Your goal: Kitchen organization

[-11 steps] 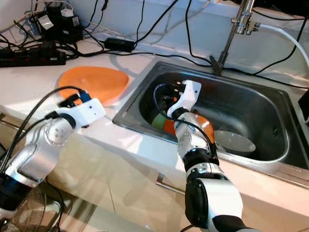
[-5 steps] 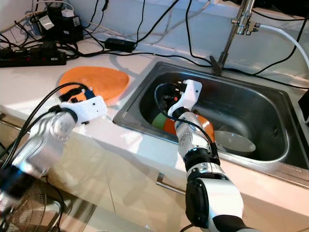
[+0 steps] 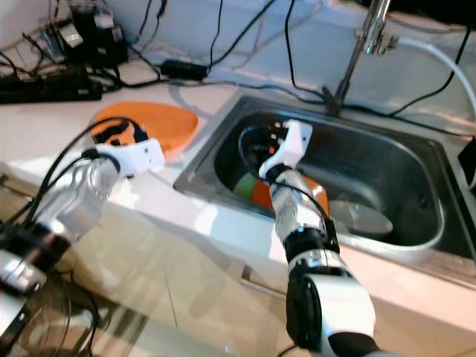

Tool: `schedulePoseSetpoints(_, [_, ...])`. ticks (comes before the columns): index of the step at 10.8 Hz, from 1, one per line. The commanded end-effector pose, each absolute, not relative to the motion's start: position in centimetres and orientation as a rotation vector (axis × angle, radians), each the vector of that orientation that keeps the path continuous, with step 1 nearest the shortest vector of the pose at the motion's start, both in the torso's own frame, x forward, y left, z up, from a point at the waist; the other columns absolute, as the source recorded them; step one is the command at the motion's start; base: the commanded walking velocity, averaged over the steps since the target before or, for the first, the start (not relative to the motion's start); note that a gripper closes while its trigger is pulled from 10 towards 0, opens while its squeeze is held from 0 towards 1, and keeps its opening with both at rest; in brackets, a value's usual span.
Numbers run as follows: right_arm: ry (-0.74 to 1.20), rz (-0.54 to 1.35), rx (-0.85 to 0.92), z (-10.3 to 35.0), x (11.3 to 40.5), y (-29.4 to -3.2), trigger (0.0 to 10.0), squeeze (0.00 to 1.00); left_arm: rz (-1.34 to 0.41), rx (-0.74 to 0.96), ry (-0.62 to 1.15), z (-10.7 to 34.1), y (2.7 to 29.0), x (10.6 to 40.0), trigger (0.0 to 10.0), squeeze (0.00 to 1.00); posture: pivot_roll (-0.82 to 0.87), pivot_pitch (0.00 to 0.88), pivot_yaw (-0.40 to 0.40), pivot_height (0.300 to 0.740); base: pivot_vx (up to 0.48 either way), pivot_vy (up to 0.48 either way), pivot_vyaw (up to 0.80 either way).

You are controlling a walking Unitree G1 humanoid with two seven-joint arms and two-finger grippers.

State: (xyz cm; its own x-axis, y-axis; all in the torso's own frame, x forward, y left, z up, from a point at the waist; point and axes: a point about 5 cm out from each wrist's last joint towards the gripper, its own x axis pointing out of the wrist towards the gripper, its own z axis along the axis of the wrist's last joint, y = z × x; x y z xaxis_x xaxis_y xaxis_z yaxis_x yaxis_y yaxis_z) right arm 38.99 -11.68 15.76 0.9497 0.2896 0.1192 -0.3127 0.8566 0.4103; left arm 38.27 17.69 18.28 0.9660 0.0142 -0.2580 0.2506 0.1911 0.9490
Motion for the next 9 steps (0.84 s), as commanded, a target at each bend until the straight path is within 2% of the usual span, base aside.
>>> schedulePoseSetpoints(1, [-0.064, 0.313, 0.445, 15.9, 39.0, -12.1, 10.0, 0.0, -0.205, 1.391, 0.319, 15.9, 18.3, 38.1, 10.0, 0.0, 0.25, 0.026, -0.063, 0.74, 0.0, 0.0, 0.0])
schedulePoseSetpoints(3, [-0.061, 0.312, 0.444, 15.8, 38.9, -12.0, 10.0, 0.0, -0.22, 1.399, 0.323, 14.8, 18.2, 38.6, 10.0, 0.0, 0.24, 0.025, -0.065, 0.74, 0.0, 0.0, 0.0])
schedulePoseSetpoints(4, [-0.061, 0.311, 0.444, 15.8, 38.9, -12.0, 10.0, 0.0, -0.23, 1.398, 0.321, 14.5, 18.0, 38.6, 7.9, 0.0, 0.24, 0.025, -0.064, 0.74, 0.0, 0.0, 0.0])
schedulePoseSetpoints(5, [-0.06, 0.311, 0.443, 15.8, 38.9, -12.0, 10.0, 0.0, -0.24, 1.395, 0.318, 14.2, 17.9, 38.6, 0.3, 0.0, 0.24, 0.025, -0.064, 0.74, 0.0, 0.0, 0.0])
schedulePoseSetpoints(6, [-0.057, 0.311, 0.443, 15.7, 38.9, -12.0, 10.0, 0.0, -0.259, 1.392, 0.313, 13.9, 17.6, 38.7, 0.0, 0.0, 0.24, 0.025, -0.064, 0.74, 0.0, 0.0, 0.0])
schedulePoseSetpoints(9, [-0.052, 0.313, 0.445, 15.6, 38.8, -11.8, 10.0, 0.0, -0.277, 1.369, 0.289, 13.8, 17.1, 38.8, 0.0, 0.0, 0.24, 0.024, -0.065, 0.74, 0.0, 0.0, 0.0])
